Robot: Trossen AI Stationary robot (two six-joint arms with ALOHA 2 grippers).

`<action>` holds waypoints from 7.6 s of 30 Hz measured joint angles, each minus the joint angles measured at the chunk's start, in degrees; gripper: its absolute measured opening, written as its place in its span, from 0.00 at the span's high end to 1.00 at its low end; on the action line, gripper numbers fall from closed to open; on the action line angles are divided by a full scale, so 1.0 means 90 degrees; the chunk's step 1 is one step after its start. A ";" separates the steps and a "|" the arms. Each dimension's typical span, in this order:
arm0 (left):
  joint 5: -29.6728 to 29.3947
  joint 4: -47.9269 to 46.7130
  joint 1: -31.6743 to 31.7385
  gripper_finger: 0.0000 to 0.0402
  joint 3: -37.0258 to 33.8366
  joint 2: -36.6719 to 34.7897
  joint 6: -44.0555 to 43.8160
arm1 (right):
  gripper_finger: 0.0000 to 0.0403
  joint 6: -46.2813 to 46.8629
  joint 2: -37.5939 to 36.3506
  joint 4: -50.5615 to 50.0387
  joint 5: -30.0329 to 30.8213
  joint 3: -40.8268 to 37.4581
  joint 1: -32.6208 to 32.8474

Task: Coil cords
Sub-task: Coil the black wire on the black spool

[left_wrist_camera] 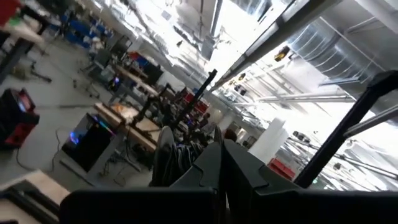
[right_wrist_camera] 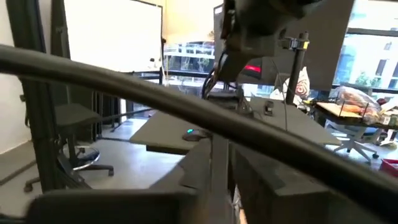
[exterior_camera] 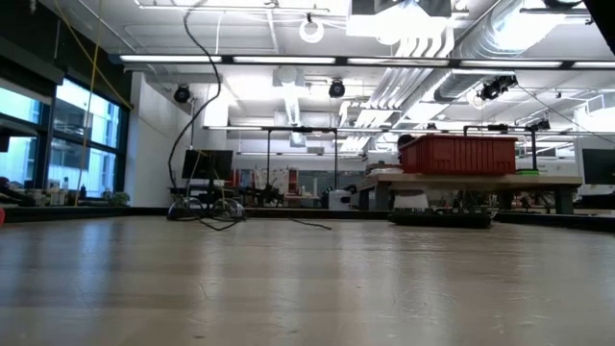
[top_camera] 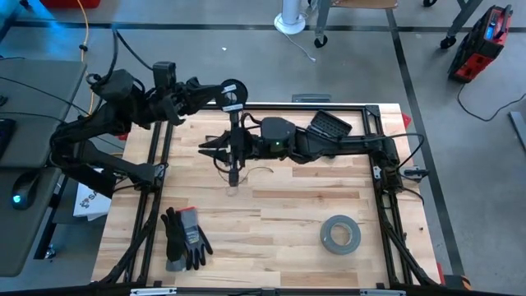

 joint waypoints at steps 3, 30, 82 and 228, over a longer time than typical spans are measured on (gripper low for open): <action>-0.0225 0.0012 0.0001 1.00 0.0000 -0.0206 0.0376 | 0.75 0.0043 -0.0065 -0.0040 0.0014 0.0000 -0.0008; 0.0155 0.0361 0.0001 1.00 0.0002 -0.1049 0.3620 | 0.57 -0.0722 -0.0508 -0.1757 0.0748 -0.0070 -0.0137; 0.0193 -0.1455 0.0001 1.00 0.0027 -0.0095 0.4636 | 0.97 -0.0365 -0.1805 -0.2223 0.0166 -0.0056 -0.0722; -0.0306 0.0364 -0.1003 1.00 0.0396 0.0381 -0.2893 | 1.00 -0.0932 -0.0721 0.1806 -0.0017 -0.0058 -0.0285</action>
